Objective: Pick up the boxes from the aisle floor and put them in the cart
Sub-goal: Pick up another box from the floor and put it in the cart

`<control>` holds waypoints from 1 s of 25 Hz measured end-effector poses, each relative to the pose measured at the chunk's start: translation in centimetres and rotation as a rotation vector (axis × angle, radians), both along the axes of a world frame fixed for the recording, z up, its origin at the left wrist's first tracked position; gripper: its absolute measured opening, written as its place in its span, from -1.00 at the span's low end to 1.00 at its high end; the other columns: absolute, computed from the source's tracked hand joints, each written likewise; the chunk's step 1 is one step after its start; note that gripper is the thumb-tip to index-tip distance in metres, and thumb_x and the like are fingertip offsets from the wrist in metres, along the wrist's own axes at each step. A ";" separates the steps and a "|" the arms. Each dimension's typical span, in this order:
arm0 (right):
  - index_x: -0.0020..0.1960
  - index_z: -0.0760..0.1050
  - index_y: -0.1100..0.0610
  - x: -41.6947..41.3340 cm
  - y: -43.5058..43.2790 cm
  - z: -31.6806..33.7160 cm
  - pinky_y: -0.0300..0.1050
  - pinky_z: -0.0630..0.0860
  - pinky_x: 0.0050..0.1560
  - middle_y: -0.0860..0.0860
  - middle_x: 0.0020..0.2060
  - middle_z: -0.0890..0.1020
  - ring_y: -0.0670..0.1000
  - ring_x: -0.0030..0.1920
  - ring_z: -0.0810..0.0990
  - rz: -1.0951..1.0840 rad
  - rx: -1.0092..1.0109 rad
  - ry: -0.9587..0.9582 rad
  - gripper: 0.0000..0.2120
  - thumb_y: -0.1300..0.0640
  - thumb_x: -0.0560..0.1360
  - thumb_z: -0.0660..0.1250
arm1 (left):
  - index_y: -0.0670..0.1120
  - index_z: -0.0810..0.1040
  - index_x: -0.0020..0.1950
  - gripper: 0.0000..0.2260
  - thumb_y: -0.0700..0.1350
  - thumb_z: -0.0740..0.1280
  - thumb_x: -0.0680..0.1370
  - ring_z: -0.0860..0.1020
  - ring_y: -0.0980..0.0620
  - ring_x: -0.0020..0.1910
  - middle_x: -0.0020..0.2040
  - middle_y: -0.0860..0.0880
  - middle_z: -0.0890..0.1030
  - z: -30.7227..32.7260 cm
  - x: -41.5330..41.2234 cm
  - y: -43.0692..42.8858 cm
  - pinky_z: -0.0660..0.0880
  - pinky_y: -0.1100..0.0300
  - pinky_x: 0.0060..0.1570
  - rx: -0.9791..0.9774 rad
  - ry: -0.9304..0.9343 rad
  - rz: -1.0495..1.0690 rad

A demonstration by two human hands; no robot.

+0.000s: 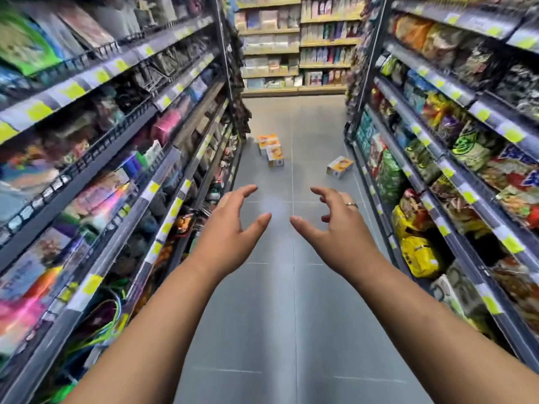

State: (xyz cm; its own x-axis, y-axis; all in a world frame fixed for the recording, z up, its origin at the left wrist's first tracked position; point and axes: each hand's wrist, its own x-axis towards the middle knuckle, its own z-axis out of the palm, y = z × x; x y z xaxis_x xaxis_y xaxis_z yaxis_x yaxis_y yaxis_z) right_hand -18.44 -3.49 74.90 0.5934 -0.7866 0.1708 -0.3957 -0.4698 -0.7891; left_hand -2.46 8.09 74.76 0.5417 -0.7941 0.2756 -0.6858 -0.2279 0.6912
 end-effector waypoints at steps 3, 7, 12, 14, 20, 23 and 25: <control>0.41 0.31 -0.09 3.8 -6.8 -1.0 -0.11 0.45 0.10 0.02 0.32 0.37 0.00 0.14 0.53 -0.020 0.008 0.012 -0.39 -0.16 0.43 0.42 | 0.05 0.35 0.45 -0.52 0.05 0.35 0.55 0.37 0.10 0.38 0.39 0.04 0.42 -0.5 3.9 -6.9 0.32 0.14 0.36 0.004 -0.013 -0.033; 0.41 0.30 -0.08 9.6 -18.7 -1.7 -0.05 0.47 0.14 0.03 0.32 0.36 0.03 0.15 0.52 -0.003 -0.014 0.003 -0.39 -0.16 0.43 0.41 | 0.08 0.33 0.46 -0.52 0.06 0.34 0.56 0.38 0.09 0.38 0.40 0.06 0.40 -1.0 9.2 -18.1 0.34 0.09 0.35 0.020 -0.016 -0.021; 0.41 0.30 -0.09 16.1 -32.3 -0.4 -0.06 0.46 0.14 0.06 0.32 0.39 0.04 0.14 0.53 0.030 -0.013 0.037 -0.39 -0.15 0.43 0.42 | 0.04 0.34 0.46 -0.51 0.04 0.36 0.55 0.39 0.05 0.39 0.39 0.03 0.42 -0.5 15.2 -30.2 0.34 0.03 0.39 0.028 -0.003 0.033; 0.41 0.30 -0.10 19.1 -37.2 -0.4 -0.06 0.46 0.14 0.06 0.33 0.39 0.04 0.15 0.52 0.040 0.002 0.053 -0.39 -0.15 0.43 0.42 | 0.05 0.32 0.46 -0.50 0.05 0.35 0.56 0.38 0.04 0.39 0.41 0.03 0.40 -0.8 17.9 -34.5 0.33 0.02 0.39 0.044 0.010 0.057; 0.42 0.28 -0.12 29.1 -49.4 -2.9 -0.09 0.45 0.09 0.03 0.33 0.38 0.02 0.14 0.52 0.067 0.035 0.099 -0.38 -0.18 0.43 0.40 | 0.05 0.30 0.48 -0.49 0.07 0.34 0.56 0.36 0.06 0.40 0.41 0.03 0.39 -3.3 27.9 -46.8 0.31 0.09 0.39 0.095 0.028 0.066; 0.43 0.27 -0.12 35.3 -56.7 -4.1 -0.07 0.46 0.11 0.04 0.34 0.37 0.04 0.13 0.54 0.043 0.016 0.119 -0.36 -0.19 0.43 0.41 | 0.06 0.30 0.48 -0.48 0.09 0.34 0.55 0.38 0.07 0.37 0.40 0.05 0.40 -4.7 34.9 -54.6 0.33 0.12 0.35 0.100 0.011 0.038; 0.43 0.28 -0.10 39.4 -61.5 -4.7 -0.09 0.46 0.10 0.04 0.34 0.36 0.04 0.12 0.54 0.012 -0.004 0.144 -0.36 -0.18 0.42 0.42 | 0.05 0.30 0.48 -0.47 0.08 0.35 0.55 0.39 0.05 0.37 0.40 0.02 0.40 -5.2 39.4 -60.1 0.32 0.16 0.31 0.110 0.019 0.014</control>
